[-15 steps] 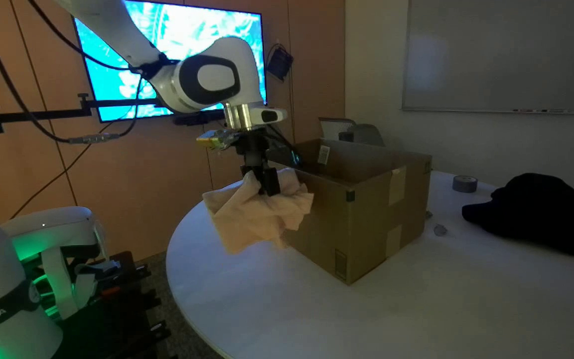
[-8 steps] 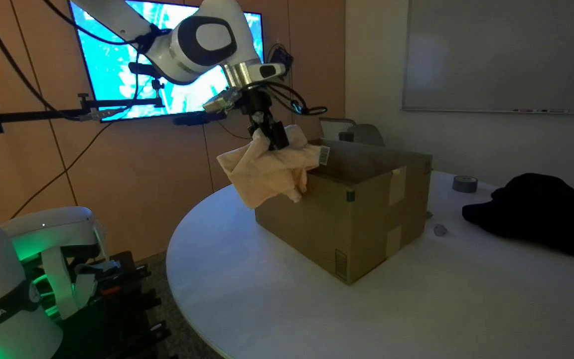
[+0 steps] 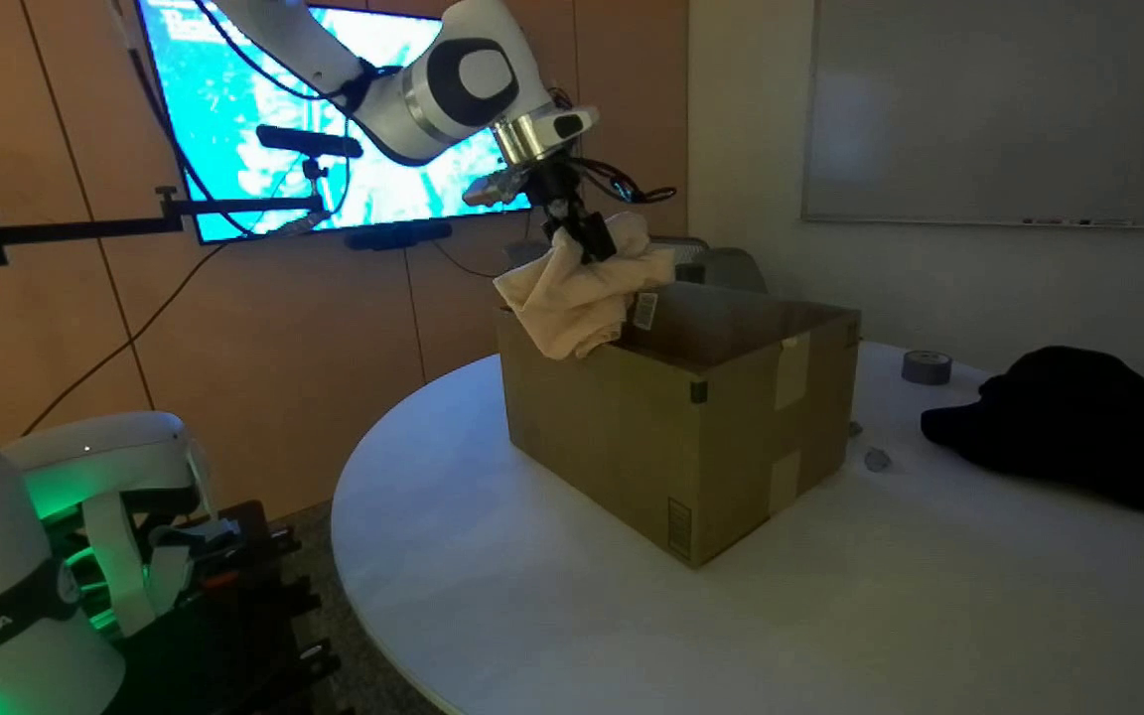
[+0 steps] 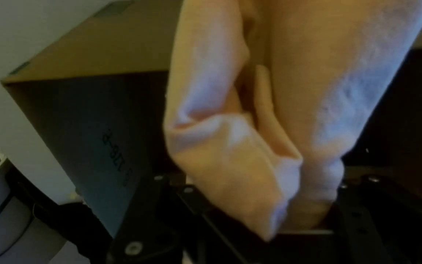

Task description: Put the marker on the towel and wrap it, then put it in the box

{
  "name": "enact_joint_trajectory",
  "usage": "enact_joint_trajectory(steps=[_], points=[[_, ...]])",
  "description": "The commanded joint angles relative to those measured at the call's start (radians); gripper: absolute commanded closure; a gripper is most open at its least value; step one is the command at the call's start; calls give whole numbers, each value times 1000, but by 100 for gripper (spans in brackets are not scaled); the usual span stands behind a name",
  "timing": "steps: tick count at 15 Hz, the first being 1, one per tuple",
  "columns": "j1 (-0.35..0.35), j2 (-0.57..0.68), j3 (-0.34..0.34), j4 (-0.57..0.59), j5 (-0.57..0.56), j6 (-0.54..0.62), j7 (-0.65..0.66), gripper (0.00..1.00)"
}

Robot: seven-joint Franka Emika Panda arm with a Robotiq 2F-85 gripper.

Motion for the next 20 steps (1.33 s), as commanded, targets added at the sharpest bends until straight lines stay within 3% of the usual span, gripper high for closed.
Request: enact_joint_trajectory(steps=[1,3,10,13,15,20], points=[[36,160,-25,181,-56,54,173,99],[68,215,-54,237,-88,53,230,74],[147,266,-123,309,-111,1,276,22],[115,218,-119,250,-62,-24,205,1],[80,147,-104,173,-3,-83,115,0],[15,-93,-110,-90,26,-191,-23,0]])
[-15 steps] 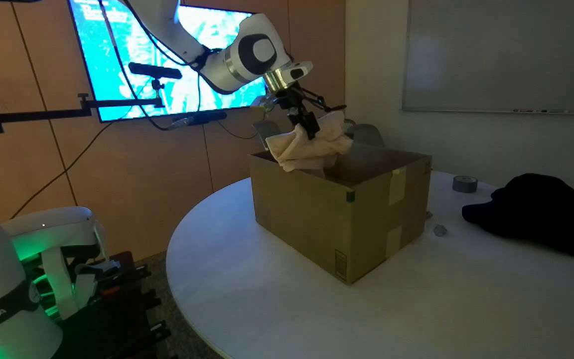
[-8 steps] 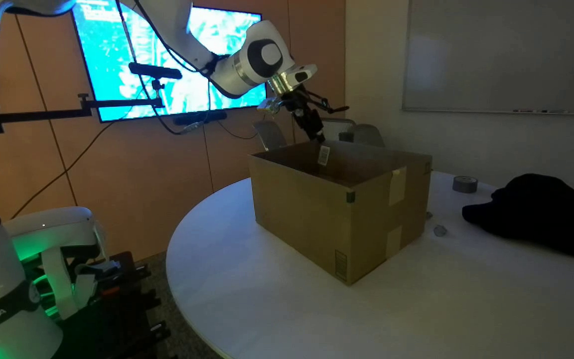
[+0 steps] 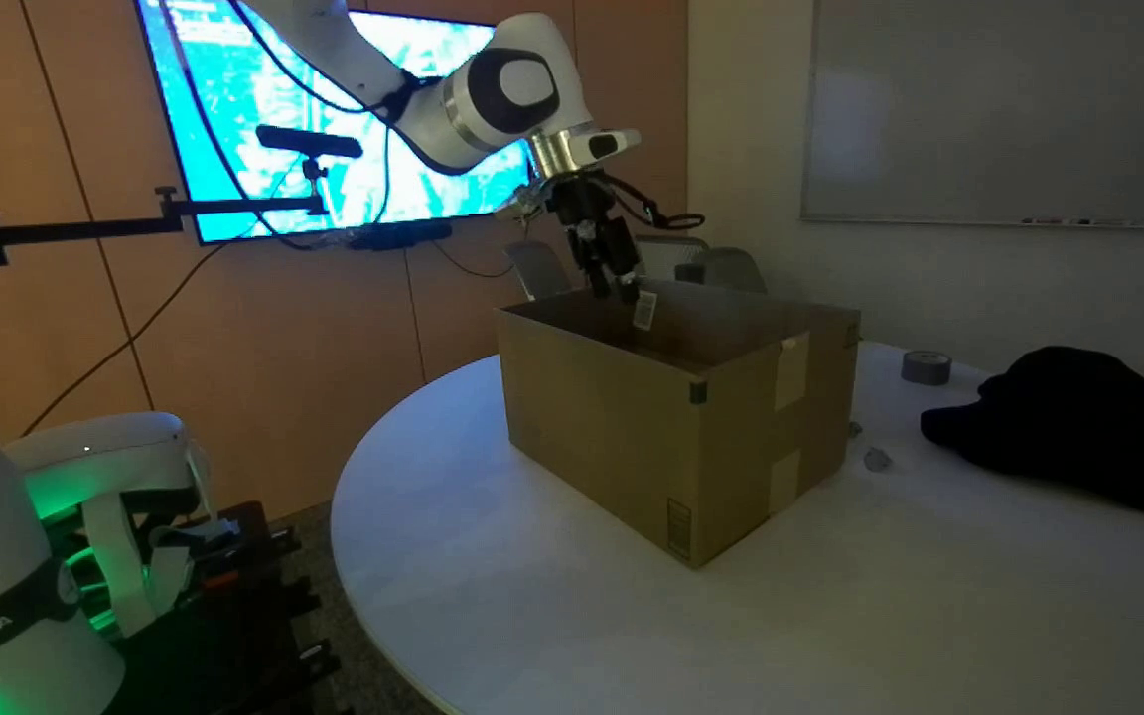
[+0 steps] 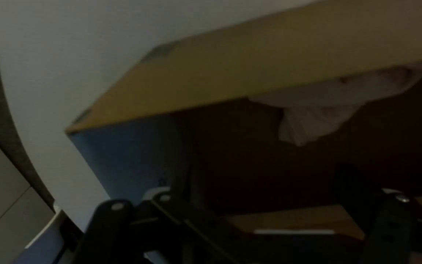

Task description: Put the marker on the towel and wrap it, then put it in the box

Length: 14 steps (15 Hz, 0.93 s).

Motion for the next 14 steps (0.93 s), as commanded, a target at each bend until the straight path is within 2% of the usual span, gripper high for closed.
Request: enact_joint_trajectory(steps=[1,7,12,14], points=[[-46,-232,11,-231,37,-49,-115,1],[-90,-564,40,-504,32,-98,-187,0],[-78,-850,72,-641,74,-223,-255,0],[-73,-933,67,-662,100,-267,-298,0]])
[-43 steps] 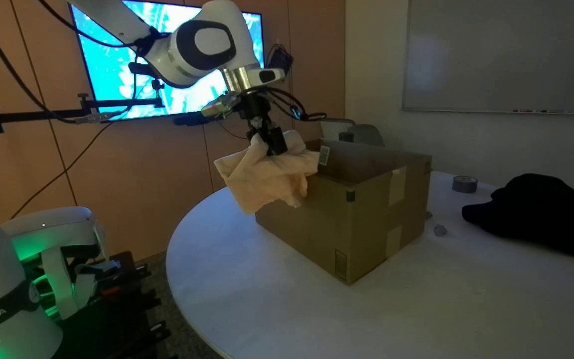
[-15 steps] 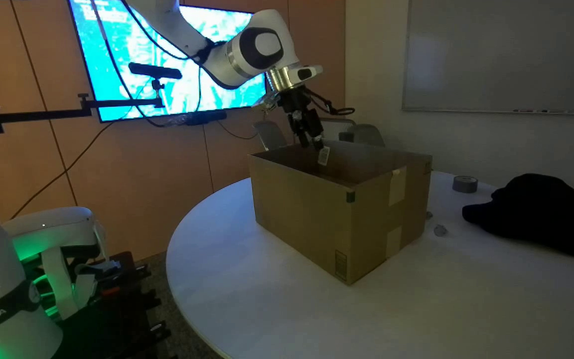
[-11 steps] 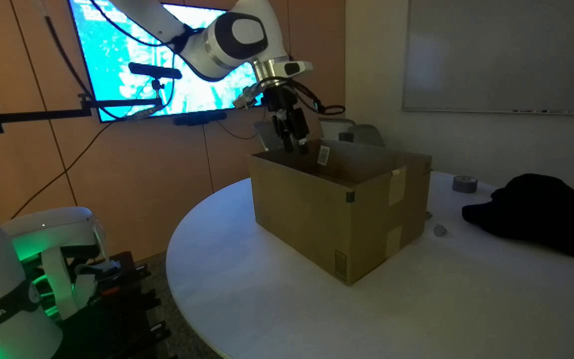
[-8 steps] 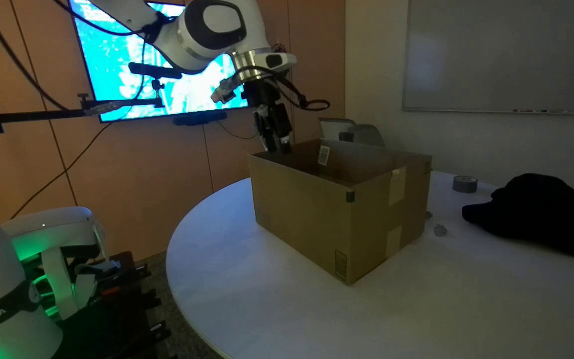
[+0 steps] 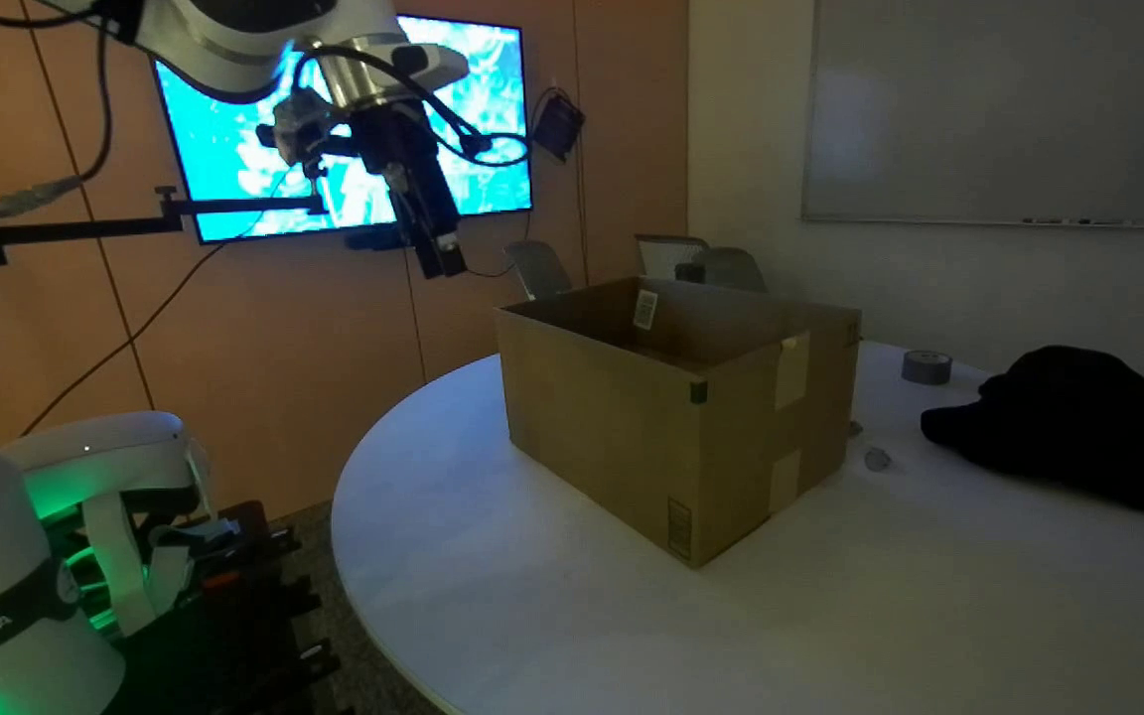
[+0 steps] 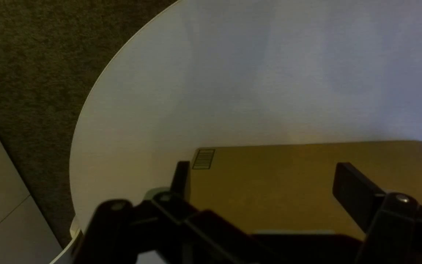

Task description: Put the marker on the towel and wrap it, then put it in the box

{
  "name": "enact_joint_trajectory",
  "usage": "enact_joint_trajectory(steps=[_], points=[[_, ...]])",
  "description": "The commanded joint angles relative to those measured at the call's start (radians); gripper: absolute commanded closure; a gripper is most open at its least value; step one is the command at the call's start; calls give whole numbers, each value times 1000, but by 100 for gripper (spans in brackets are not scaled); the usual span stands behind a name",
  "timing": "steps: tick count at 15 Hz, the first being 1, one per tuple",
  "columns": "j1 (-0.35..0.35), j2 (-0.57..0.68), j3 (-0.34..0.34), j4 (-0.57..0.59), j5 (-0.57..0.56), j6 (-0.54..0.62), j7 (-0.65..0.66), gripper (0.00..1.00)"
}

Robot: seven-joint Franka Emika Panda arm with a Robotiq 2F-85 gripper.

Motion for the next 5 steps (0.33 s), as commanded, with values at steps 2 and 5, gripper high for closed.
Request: enact_joint_trajectory(steps=[2,5], points=[[-9,-227,6,-88,66,-60,-80,0],[-24,-200,22,-73,61,-60,-69,0]])
